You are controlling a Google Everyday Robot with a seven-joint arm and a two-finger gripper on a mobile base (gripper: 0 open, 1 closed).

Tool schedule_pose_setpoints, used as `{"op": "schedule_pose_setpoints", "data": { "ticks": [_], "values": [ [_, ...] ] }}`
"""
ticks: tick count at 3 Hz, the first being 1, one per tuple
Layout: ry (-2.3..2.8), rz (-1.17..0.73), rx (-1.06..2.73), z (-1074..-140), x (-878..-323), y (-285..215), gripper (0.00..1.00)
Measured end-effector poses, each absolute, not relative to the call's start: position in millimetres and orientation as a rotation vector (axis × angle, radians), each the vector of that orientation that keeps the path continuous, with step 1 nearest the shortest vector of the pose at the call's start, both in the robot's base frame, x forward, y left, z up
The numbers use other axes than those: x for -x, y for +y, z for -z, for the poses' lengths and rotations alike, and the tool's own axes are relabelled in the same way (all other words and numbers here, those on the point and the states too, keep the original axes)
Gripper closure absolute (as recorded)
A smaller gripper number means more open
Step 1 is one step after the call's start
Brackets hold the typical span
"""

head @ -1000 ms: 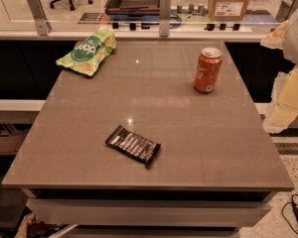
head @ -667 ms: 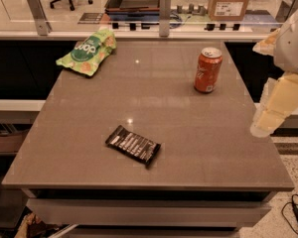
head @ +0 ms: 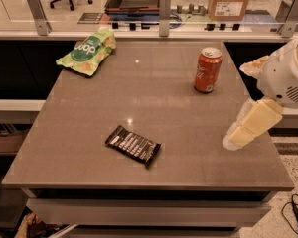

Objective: Move rxbar chocolate near green rice chip bag

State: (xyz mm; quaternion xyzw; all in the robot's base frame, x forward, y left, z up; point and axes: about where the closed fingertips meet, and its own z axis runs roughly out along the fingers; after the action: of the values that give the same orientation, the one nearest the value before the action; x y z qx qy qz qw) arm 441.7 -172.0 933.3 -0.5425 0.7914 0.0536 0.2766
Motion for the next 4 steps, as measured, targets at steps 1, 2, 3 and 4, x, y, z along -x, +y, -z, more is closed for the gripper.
{"op": "schedule_pose_setpoints", "data": {
  "ticks": [1,2,3,4],
  "values": [
    [2.065,-0.264,1.339,-912.6,-441.9,-146.4,0.0],
    [1.991,-0.37,1.23,-896.7,-442.0,-115.0,0.0],
    [1.932,-0.471,1.139,-881.5,-435.1,-80.5,0.0],
    [1.923,-0.568,1.042,-850.8,-403.2,-21.4,0.0]
  ]
}}
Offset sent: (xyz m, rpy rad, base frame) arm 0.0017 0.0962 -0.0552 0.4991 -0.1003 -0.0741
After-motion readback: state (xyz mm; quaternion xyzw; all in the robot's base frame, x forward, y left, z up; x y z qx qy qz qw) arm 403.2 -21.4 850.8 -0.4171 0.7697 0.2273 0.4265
